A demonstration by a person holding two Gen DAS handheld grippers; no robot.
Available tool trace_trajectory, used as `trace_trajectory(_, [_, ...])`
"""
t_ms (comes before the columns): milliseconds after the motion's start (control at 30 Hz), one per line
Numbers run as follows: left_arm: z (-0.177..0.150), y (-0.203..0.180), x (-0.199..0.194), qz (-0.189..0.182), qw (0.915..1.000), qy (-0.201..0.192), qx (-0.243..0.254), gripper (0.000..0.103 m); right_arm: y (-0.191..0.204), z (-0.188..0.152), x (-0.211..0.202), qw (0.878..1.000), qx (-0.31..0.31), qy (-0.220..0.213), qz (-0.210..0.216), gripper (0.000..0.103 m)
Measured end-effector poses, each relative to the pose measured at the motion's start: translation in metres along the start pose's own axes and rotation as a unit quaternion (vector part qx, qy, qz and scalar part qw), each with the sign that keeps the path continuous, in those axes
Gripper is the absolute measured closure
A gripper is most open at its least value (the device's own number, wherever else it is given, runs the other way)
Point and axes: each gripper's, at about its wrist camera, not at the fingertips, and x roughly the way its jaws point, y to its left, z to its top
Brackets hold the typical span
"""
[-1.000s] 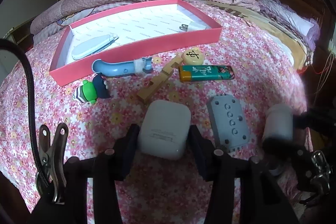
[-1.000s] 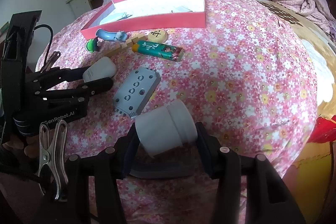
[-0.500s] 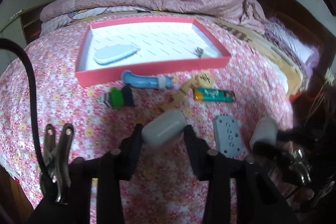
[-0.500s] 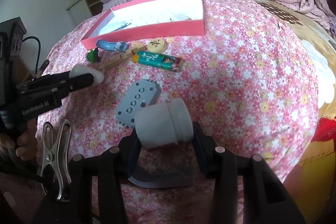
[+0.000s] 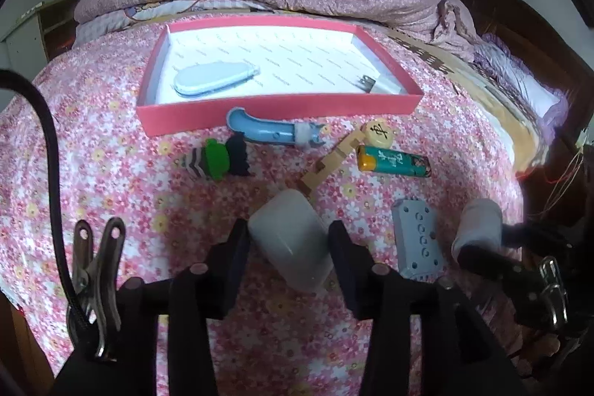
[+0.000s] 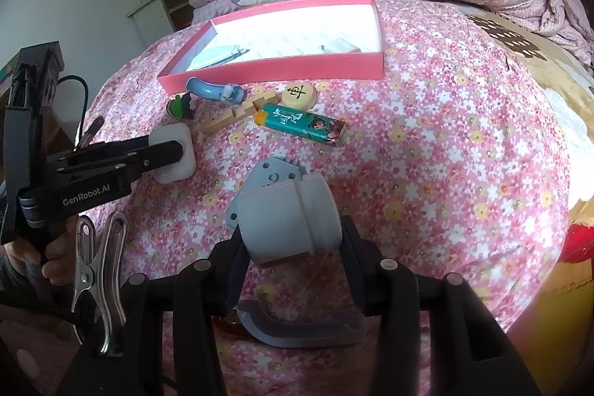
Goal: Organize rigid objects
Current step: 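Grasp the white earbud case with the left tool, then carry the earbud case with the left tool while the right tool carries the jar to the tray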
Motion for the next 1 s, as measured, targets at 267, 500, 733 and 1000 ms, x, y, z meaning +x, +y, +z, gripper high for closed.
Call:
trace_trajectory(267, [-0.011, -0.009, 0.008, 0.010, 0.9992, 0.019, 0.033, 0.039, -0.003, -0.001, -0.001, 1.000, 0.010, 0.000, 0.007, 0.057])
trace_trajectory(500, [-0.025, -0.029, 0.009, 0.040, 0.9925, 0.018, 0.115, 0.031, -0.003, -0.004, 0.000, 1.000, 0.016, 0.003, 0.012, 0.057])
trace_trajectory(733, [-0.026, -0.030, 0.013, 0.056, 0.9908, 0.008, 0.123, 0.015, -0.004, -0.003, 0.000, 1.000, 0.023, 0.004, 0.017, 0.057])
trace_trajectory(1000, [-0.021, -0.024, 0.015, 0.055, 0.9932, 0.002, 0.103, 0.025, -0.005, -0.004, 0.004, 0.999, 0.024, 0.009, 0.020, 0.057])
